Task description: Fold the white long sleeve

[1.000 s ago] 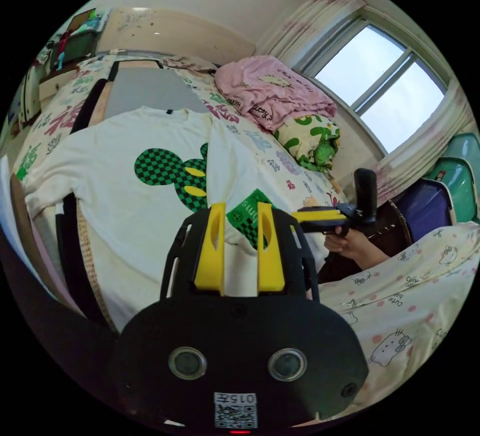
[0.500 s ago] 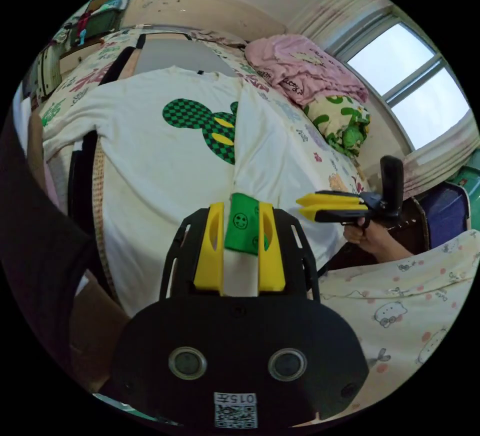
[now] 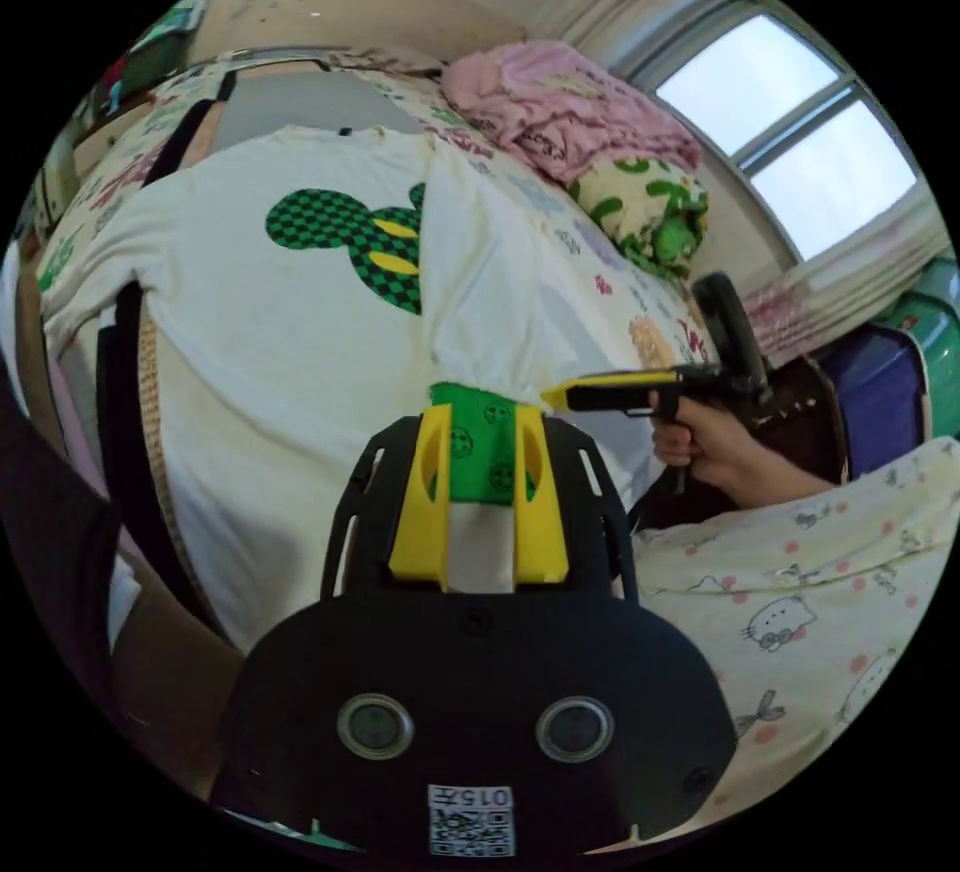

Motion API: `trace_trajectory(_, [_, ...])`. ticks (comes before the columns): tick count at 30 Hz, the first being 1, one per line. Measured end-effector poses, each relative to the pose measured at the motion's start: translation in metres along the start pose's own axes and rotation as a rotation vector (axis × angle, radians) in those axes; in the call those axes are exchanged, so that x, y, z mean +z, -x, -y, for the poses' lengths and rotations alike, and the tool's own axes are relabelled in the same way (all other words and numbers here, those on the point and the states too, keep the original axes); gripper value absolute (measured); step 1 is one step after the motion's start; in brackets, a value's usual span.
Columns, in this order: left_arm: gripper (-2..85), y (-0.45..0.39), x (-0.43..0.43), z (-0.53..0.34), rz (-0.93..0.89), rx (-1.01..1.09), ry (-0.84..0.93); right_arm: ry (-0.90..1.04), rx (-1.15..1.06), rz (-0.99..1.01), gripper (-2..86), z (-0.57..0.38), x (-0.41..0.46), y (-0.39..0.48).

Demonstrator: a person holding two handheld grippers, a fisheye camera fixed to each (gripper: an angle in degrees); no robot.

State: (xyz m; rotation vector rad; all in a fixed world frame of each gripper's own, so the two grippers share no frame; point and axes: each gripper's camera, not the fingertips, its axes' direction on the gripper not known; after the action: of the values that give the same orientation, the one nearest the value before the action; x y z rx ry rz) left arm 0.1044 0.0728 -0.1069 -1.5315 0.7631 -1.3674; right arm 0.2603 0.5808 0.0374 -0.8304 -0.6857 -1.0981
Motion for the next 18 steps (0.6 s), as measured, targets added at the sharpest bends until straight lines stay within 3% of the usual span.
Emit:
trace_trajectory(10, [4.2, 0.029, 0.113, 0.052, -0.029, -0.110, 0.153, -0.009, -0.017, -0.003, -0.3, -0.022, 0.049, -0.031])
trace_trajectory(18, [-0.2, 0.002, 0.138, 0.056, 0.160, 0.001, 0.212, 0.060, -0.115, -0.174, -0.4, -0.039, 0.101, -0.032])
